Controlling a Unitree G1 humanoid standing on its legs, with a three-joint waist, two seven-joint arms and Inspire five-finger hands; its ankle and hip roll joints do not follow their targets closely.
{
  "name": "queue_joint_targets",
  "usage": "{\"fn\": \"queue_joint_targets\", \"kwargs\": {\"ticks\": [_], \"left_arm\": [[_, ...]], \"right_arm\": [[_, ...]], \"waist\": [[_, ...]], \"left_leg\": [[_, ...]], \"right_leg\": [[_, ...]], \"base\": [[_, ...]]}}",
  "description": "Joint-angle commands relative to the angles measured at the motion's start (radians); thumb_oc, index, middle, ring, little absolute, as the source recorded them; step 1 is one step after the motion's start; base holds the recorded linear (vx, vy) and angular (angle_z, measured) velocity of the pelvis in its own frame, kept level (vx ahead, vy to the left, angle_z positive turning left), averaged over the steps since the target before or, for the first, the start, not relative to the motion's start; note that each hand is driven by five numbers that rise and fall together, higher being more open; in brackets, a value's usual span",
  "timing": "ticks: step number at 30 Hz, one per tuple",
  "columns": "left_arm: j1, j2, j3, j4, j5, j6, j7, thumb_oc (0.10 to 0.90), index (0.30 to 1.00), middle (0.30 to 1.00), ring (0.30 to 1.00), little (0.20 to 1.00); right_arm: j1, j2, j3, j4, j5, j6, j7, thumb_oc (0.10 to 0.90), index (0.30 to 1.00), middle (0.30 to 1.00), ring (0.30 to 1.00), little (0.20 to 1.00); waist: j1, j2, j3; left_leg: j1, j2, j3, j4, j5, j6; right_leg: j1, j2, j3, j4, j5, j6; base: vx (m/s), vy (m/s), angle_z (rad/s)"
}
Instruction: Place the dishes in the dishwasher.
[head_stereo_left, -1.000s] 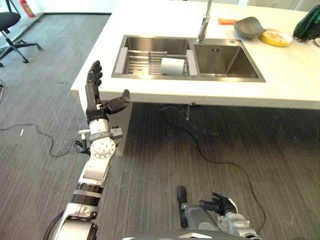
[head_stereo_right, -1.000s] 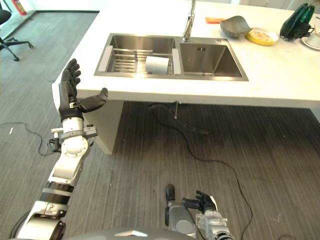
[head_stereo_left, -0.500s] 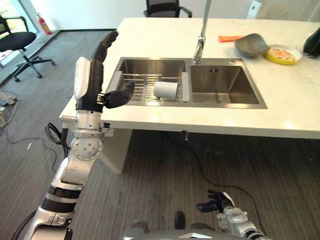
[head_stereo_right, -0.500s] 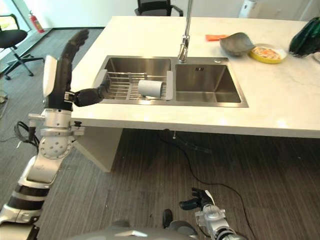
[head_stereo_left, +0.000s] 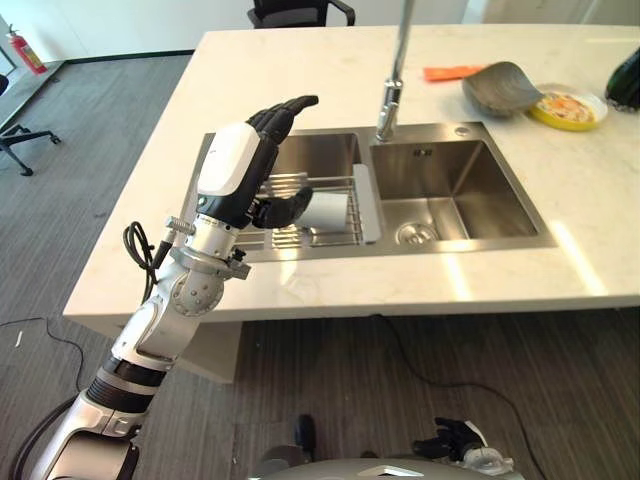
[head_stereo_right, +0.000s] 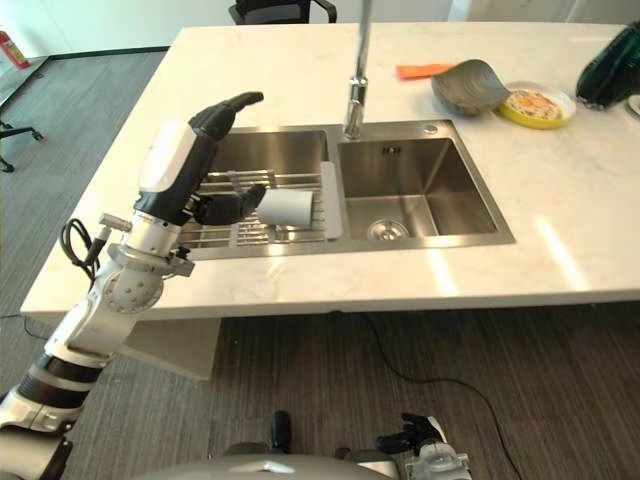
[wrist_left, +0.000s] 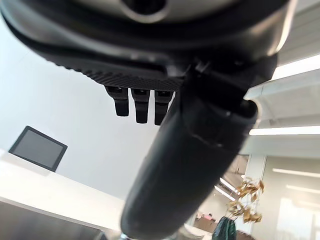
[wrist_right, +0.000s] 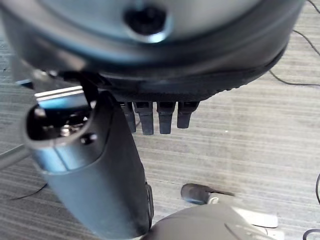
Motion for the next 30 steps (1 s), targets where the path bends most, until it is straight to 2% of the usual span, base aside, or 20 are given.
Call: {"fn": "queue_joint_targets", "kwargs": {"ticks": [1, 2, 4, 5, 7, 8, 12, 18, 28, 29, 30], "left_arm": [[-0.081, 0.031, 0.050, -0.040, -0.005, -0.039, 0.032, 0.800, 0.900, 0.900, 0.900, 0.900], [-0.082, 0.031, 0.050, -0.040, -0.005, -0.039, 0.032, 0.800, 0.900, 0.900, 0.900, 0.900], [-0.078, 0.041, 0.056, -0.040, 0.004, -0.040, 0.036, 0.800, 0.900, 0.900, 0.900, 0.900], [-0.074, 0.052, 0.058, -0.039, 0.009, -0.043, 0.039, 0.800, 0.900, 0.900, 0.900, 0.900], [-0.081, 0.073, 0.051, -0.035, 0.015, -0.041, 0.036, 0.800, 0.900, 0.900, 0.900, 0.900], [-0.079, 0.074, 0.052, -0.034, 0.015, -0.040, 0.029, 0.800, 0.900, 0.900, 0.900, 0.900], [-0.045, 0.083, 0.070, -0.045, -0.012, -0.057, 0.006, 0.800, 0.900, 0.900, 0.900, 0.900], [-0.001, 0.077, 0.059, -0.088, -0.009, -0.056, -0.038, 0.800, 0.900, 0.900, 0.900, 0.900], [-0.046, 0.026, -0.039, -0.003, 0.032, -0.013, -0.112, 0.800, 0.900, 0.900, 0.900, 0.900], [-0.104, 0.018, -0.110, 0.043, 0.015, -0.031, -0.136, 0.800, 0.900, 0.900, 0.900, 0.900], [-0.098, 0.017, -0.089, 0.075, 0.015, -0.016, -0.112, 0.800, 0.900, 0.900, 0.900, 0.900]], "right_arm": [[-0.033, 0.029, 0.017, 0.001, -0.028, -0.021, 0.033, 0.800, 0.900, 0.900, 0.900, 0.900], [-0.034, 0.029, 0.017, 0.001, -0.028, -0.020, 0.033, 0.800, 0.900, 0.900, 0.900, 0.900], [-0.037, 0.031, 0.021, -0.014, -0.043, -0.023, 0.037, 0.800, 0.900, 0.900, 0.900, 0.900], [-0.046, 0.030, 0.025, -0.016, -0.049, -0.023, 0.034, 0.800, 0.900, 0.900, 0.900, 0.900], [-0.060, 0.030, 0.035, -0.010, -0.062, -0.020, 0.032, 0.800, 0.900, 0.900, 0.900, 0.900], [-0.065, 0.031, 0.045, -0.011, -0.073, -0.018, 0.031, 0.800, 0.900, 0.900, 0.900, 0.900], [-0.080, 0.031, 0.075, -0.019, -0.099, -0.018, 0.035, 0.800, 0.900, 0.900, 0.900, 0.900], [-0.118, 0.025, 0.053, 0.001, -0.087, -0.013, 0.016, 0.800, 0.900, 0.900, 0.900, 0.900], [-0.065, 0.034, 0.066, -0.021, -0.098, 0.001, 0.040, 0.800, 0.900, 0.900, 0.900, 0.900], [-0.244, -0.013, 0.029, 0.074, -0.073, 0.047, 0.049, 0.800, 0.900, 0.900, 0.900, 0.900], [-0.068, -0.036, 0.050, 0.037, -0.091, 0.016, 0.066, 0.800, 0.900, 0.900, 0.900, 0.900]], "waist": [[0.030, -0.012, -0.073], [0.030, -0.013, -0.074], [0.018, -0.005, -0.058], [0.018, -0.004, -0.055], [0.010, -0.005, -0.051], [0.016, -0.008, -0.061], [0.041, -0.022, -0.088], [0.050, -0.021, -0.098], [0.012, -0.001, -0.089], [0.031, 0.001, -0.098], [0.012, -0.002, -0.088]], "left_leg": [[0.073, 0.007, -0.003, 0.014, -0.134, -0.050], [0.070, 0.006, -0.003, 0.014, -0.134, -0.050], [0.076, 0.016, -0.024, 0.004, -0.138, -0.049], [0.079, 0.016, -0.035, 0.004, -0.149, -0.052], [0.064, 0.011, -0.049, 0.004, -0.124, -0.056], [0.062, 0.009, -0.042, 0.004, -0.137, -0.058], [0.036, 0.012, -0.016, 0.004, -0.120, -0.075], [0.068, 0.014, 0.004, 0.004, -0.141, -0.077], [0.082, 0.019, 0.029, 0.004, -0.151, -0.078], [0.083, 0.022, 0.027, 0.004, -0.151, -0.078], [0.085, 0.023, 0.033, 0.004, -0.148, -0.081]], "right_leg": [[-0.161, -0.021, -0.007, 0.168, 0.028, 0.061], [-0.169, -0.021, -0.006, 0.180, 0.022, 0.061], [-0.246, -0.009, 0.012, 0.264, 0.034, 0.094], [-0.261, -0.019, 0.016, 0.231, 0.020, 0.095], [-0.248, -0.017, 0.027, 0.177, 0.025, 0.073], [-0.225, -0.023, 0.018, 0.147, 0.011, 0.062], [-0.152, -0.031, -0.025, -0.010, 0.050, 0.055], [-0.106, -0.038, -0.020, -0.041, 0.048, 0.056], [-0.106, -0.037, -0.001, -0.041, 0.046, 0.052], [-0.104, -0.037, -0.007, -0.041, 0.045, 0.053], [-0.104, -0.036, -0.002, -0.041, 0.050, 0.055]], "base": [[0.02, 0.051, 0.27], [-0.02, 0.042, 0.22], [0.04, 0.033, 0.09], [0.09, 0.006, 0.12], [0.03, 0.007, 0.21], [0.02, -0.015, 0.28], [0.02, -0.046, 0.11], [0.05, -0.020, -0.05], [0.03, -0.009, -0.10], [0.03, -0.035, -0.08], [0.01, -0.039, -0.08]]}}
